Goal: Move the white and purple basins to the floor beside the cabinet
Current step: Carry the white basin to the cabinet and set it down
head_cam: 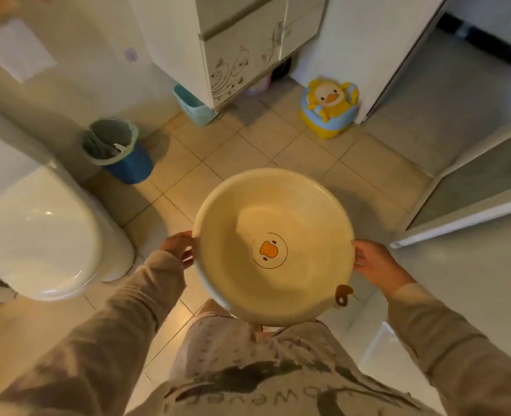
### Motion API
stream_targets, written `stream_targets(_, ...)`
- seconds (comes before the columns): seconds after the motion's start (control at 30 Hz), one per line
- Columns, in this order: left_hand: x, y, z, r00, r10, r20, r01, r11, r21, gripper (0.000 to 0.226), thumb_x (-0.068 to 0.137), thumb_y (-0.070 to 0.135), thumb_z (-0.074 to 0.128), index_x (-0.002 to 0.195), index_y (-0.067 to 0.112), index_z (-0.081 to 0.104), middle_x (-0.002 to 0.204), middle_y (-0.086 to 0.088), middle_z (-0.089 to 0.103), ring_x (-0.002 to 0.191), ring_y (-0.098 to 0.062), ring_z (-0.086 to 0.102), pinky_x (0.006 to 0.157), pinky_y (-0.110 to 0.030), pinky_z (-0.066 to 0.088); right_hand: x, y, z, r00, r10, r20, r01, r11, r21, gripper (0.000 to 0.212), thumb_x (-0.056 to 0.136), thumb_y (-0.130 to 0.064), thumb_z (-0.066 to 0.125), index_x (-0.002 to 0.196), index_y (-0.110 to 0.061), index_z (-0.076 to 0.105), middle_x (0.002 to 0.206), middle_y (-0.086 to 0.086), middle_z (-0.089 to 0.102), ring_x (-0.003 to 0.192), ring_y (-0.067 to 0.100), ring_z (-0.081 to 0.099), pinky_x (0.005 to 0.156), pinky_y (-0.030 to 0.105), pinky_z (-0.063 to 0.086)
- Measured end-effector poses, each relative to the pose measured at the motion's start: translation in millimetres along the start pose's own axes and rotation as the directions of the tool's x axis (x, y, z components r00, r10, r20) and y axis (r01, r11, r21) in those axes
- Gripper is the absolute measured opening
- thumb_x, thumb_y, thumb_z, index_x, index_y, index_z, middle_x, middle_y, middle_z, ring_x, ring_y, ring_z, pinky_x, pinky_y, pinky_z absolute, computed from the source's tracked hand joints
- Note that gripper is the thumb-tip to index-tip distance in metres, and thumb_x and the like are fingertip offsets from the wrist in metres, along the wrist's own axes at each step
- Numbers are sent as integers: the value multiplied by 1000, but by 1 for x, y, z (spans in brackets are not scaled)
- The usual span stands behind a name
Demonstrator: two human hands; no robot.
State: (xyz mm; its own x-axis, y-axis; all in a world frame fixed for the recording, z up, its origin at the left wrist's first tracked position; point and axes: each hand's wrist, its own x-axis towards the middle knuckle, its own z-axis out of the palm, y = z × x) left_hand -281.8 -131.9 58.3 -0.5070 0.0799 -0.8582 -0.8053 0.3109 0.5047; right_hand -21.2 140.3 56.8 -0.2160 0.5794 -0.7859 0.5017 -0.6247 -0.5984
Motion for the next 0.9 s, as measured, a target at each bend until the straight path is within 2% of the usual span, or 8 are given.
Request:
stream_targets(0.1,8,26,47,998,2,57,-4,999,39,30,83,-8,53,70,18,60,74,-3,55,66,-18,50,57,-29,45,15,-17,-27,999,-21,-31,21,1000,21,32,92,-13,50,120,0,58,114,17,61,107,32,57,94,44,45)
stream_targets(0.23,22,55,101,993,-4,116,-7,995,95,32,85,-8,50,73,19,60,76,-2,56,68,-18,50,59,-29,46,37,-40,-49,996,1,-87,9,992,122,14,91,-12,49,92,-7,62,95,13,61,87,27,58,78,38,47)
stream_targets(0.3,33,72,129,991,-19,133,2,992,129,32,85,-9,49,73,18,61,77,-2,57,68,-18,50,59,-29,46,51,-56,-59,995,4,-104,14,984,176,16,91,-12,50,81,-12,62,86,10,62,80,23,57,69,34,48)
stream_targets(0.37,44,87,152,989,-16,146,-6,989,151,30,86,-8,49,75,16,62,77,-2,57,68,-18,50,64,-30,48,63,-69,-65,994,-8,-111,29,981,192,17,92,-12,49,81,-10,62,84,10,62,80,24,58,65,33,48)
stream_targets(0.5,71,127,216,987,-32,158,2,982,187,28,87,-8,47,98,13,62,79,-3,57,71,-19,51,88,-37,45,103,-106,-80,990,-5,-143,37,974,224,15,92,-11,49,86,-8,63,87,12,63,82,24,59,64,32,47)
stream_targets(0.67,89,188,276,983,-59,176,22,978,205,28,87,-7,44,93,12,63,78,-2,56,69,-19,50,89,-36,42,146,-156,-85,978,68,-197,-14,965,262,12,91,-12,51,86,-9,61,87,12,62,82,25,58,69,34,48)
stream_targets(0.8,101,236,317,983,-35,178,-2,979,202,35,88,-7,44,114,11,60,86,-5,57,75,-21,51,91,-37,42,179,-203,-81,975,91,-201,-24,949,315,13,90,-11,51,81,-10,60,82,10,60,76,23,56,64,33,46)
stream_targets(0.9,107,261,341,984,-24,179,-15,976,217,43,87,-9,45,126,5,57,84,-3,56,98,-27,48,95,-39,42,199,-228,-84,978,94,-187,-29,945,326,11,89,-9,52,84,-9,62,82,10,61,77,24,57,64,33,47)
